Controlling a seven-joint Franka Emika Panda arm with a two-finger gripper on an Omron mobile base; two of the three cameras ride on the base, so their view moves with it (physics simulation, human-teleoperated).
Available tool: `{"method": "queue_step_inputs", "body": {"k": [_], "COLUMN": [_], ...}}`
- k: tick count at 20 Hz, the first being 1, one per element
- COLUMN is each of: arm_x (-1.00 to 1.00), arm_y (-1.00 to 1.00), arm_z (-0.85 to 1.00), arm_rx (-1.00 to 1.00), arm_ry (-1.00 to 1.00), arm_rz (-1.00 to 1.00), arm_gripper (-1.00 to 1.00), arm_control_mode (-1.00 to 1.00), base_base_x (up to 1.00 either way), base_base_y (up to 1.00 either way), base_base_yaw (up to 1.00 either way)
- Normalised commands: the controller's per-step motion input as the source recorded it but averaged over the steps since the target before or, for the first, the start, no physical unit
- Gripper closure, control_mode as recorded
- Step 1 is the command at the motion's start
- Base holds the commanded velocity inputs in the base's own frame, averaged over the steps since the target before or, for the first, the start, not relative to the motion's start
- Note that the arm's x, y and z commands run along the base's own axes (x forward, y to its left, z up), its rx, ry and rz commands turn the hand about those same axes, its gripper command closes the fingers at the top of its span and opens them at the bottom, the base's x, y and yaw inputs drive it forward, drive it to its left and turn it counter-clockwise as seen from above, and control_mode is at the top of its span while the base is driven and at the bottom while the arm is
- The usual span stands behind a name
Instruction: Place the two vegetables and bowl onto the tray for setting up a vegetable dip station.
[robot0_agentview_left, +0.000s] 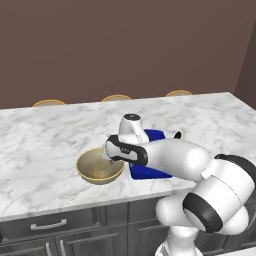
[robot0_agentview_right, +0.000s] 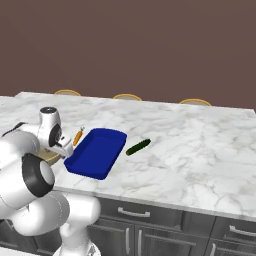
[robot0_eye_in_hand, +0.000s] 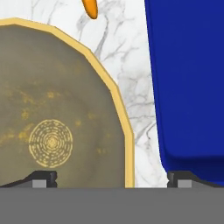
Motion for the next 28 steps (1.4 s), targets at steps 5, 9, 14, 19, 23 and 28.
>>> {"method": "queue_step_inputs", "body": {"k": [5, 9, 14, 19, 23, 28], "arm_x": [0.0, 0.0, 0.0, 0.0, 0.0, 0.0], "arm_y": [0.0, 0.0, 0.0, 0.0, 0.0, 0.0], "arm_z": [-0.14, -0.18, -0.12, -0.03, 0.0, 0.0], "arm_rx": [0.0, 0.0, 0.0, 0.0, 0.0, 0.0], "arm_ry": [0.0, 0.0, 0.0, 0.0, 0.0, 0.0], "arm_rz": [0.0, 0.0, 0.0, 0.0, 0.0, 0.0], "arm_gripper": [-1.0, -1.0, -1.0, -1.0, 1.0, 1.0], "arm_control_mode": [-1.0, -1.0, -1.0, -1.0, -1.0, -1.0], "base_base_x": [0.0, 0.0, 0.0, 0.0, 0.0, 0.0], "base_base_y": [0.0, 0.0, 0.0, 0.0, 0.0, 0.0], "base_base_yaw": [0.0, 0.0, 0.0, 0.0, 0.0, 0.0]}}
